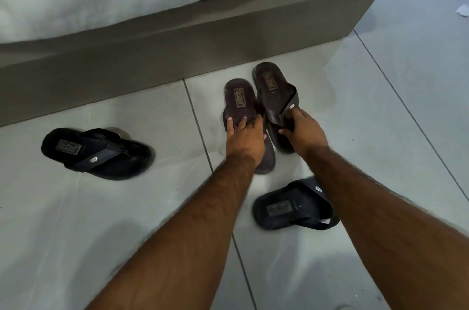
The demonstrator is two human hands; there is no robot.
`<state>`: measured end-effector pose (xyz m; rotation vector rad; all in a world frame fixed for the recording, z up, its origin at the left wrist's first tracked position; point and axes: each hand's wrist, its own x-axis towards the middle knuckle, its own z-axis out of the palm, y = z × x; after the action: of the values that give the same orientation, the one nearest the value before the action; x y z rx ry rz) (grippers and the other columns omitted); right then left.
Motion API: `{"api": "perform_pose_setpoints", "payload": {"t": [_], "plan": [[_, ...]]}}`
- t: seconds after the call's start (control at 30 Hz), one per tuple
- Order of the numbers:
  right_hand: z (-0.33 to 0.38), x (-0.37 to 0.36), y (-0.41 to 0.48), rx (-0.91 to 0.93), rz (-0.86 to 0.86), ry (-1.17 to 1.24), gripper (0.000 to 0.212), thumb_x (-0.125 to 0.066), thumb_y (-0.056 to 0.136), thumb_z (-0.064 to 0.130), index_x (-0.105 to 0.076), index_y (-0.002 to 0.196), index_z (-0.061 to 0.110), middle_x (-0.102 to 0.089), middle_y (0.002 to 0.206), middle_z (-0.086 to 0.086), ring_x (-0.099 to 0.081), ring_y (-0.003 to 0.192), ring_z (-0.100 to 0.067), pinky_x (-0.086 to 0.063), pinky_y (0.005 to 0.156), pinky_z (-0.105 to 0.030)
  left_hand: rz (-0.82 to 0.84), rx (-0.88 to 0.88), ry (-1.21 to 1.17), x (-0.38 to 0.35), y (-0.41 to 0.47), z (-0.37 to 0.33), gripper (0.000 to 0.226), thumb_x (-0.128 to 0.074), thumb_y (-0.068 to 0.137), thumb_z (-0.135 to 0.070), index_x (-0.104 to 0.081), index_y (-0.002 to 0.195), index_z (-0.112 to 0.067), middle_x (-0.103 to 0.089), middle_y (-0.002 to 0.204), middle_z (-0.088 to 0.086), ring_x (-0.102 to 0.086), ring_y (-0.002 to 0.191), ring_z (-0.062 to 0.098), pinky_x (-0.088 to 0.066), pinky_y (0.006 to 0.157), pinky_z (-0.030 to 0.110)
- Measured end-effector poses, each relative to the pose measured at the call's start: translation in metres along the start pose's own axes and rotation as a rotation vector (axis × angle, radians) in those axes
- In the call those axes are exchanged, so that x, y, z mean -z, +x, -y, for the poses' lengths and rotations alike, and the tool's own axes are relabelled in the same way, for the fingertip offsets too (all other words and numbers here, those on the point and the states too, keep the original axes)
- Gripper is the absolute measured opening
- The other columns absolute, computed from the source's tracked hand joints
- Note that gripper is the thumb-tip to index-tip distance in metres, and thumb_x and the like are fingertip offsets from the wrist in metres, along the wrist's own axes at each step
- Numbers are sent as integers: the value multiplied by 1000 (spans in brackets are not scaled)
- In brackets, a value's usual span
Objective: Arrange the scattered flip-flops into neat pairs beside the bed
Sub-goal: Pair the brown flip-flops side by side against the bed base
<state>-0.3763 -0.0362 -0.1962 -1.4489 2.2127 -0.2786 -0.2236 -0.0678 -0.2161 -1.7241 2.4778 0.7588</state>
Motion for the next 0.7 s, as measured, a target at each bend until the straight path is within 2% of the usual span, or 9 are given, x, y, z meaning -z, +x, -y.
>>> {"api": "perform_pose_setpoints", "payload": {"t": [0.07, 0.13, 0.2, 0.3, 0.37, 0.47, 0.7], "plan": [[-4, -3, 4, -9, -19, -6, 45, -66, 89, 21, -48, 130, 15, -57, 136, -9, -58, 118, -36, -48, 90, -39, 9, -14, 11, 0, 14, 0, 55, -43, 102, -34, -28, 153, -21, -50, 151, 1, -28, 149, 22, 5, 123, 51], [-4, -4, 11, -21, 2, -4, 67, -63, 91, 17, -32, 150, 22, -47, 151, -9, -52, 131, -35, -47, 103, -43, 3, -21, 27, 2, 27, 0, 55, -43, 101, -35, -29, 153, -22, -51, 150, 0, -30, 147, 22, 3, 123, 51], [-4, -4, 20, -23, 42, -31, 78, -59, 93, 14, -19, 158, 27, -32, 162, -10, -38, 144, -32, -39, 114, -44, -9, -36, 41, 4, 42, 2, 55, -44, 101, -36, -29, 152, -22, -52, 149, 0, -33, 146, 21, 0, 124, 51], [-8, -1, 28, -28, 86, -65, 75, -52, 96, 13, -16, 160, 28, -15, 168, -11, -16, 155, -29, -28, 122, -43, 19, -52, 39, 11, 63, 3, 58, -48, 100, -38, -29, 153, -23, -49, 151, -2, -36, 144, 21, -8, 123, 51], [-14, 1, 31, -24, 91, -72, 74, -50, 97, 12, -15, 160, 28, -11, 169, -11, -10, 156, -27, -26, 124, -44, 33, -65, 40, 12, 72, 1, 60, -50, 98, -41, -30, 152, -23, -48, 152, -2, -39, 141, 22, -15, 121, 51], [-19, 4, 34, -17, 95, -78, 75, -50, 97, 11, -14, 160, 29, -10, 169, -10, -7, 156, -27, -23, 125, -44, 15, -70, 37, 8, 74, -2, 62, -51, 97, -43, -30, 152, -24, -46, 154, -4, -39, 141, 23, -19, 120, 50], [-30, 11, 34, -2, 116, -68, 75, -52, 96, 9, -19, 158, 35, -12, 169, -8, -11, 156, -26, -22, 125, -41, 10, -42, 69, 3, 70, -11, 63, -49, 99, -43, -25, 154, -24, -41, 157, -5, -33, 145, 21, -14, 122, 50]]}}
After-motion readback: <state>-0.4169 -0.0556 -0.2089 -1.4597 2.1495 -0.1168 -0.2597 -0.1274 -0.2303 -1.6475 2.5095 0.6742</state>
